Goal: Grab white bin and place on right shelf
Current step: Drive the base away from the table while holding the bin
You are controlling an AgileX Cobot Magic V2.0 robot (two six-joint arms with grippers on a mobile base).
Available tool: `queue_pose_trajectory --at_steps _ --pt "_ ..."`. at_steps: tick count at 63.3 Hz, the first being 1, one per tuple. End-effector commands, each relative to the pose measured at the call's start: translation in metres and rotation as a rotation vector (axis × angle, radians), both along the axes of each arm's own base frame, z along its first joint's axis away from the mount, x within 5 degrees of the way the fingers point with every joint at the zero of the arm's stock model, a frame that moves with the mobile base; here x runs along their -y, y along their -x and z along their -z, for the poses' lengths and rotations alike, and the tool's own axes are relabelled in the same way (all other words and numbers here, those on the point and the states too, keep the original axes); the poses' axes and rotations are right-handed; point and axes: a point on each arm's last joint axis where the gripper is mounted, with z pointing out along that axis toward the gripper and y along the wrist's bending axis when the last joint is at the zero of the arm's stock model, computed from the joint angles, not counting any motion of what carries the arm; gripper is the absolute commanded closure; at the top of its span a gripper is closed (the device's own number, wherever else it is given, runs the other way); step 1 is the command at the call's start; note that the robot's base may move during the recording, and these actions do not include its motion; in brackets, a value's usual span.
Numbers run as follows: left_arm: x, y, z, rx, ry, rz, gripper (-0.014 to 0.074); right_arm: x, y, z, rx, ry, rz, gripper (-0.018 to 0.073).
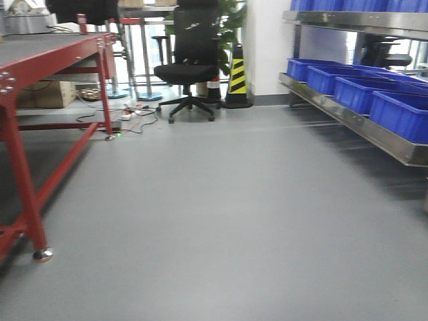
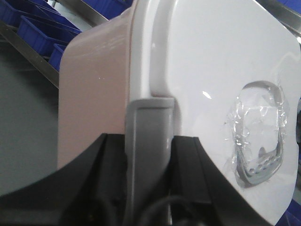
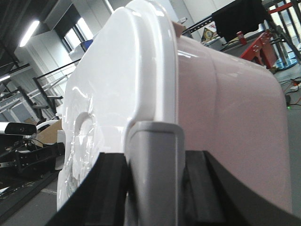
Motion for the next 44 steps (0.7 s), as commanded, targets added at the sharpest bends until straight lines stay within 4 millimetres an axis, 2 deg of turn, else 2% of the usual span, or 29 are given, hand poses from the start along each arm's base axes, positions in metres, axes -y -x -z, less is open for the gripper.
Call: queue_pose_trajectory --at_steps 1,44 --pt "0.0211 0.0466 -0.019 0.082 -0.005 0.334 0.0722 -0.027 0.0393 -0.0203 0.131 0.006 -0.354 0.0491" --pt "0.0211 0.0466 -0.019 0.082 -0.005 0.334 0.0722 -0.027 0.0393 -0.0203 0.131 0.006 -0.354 0.0491"
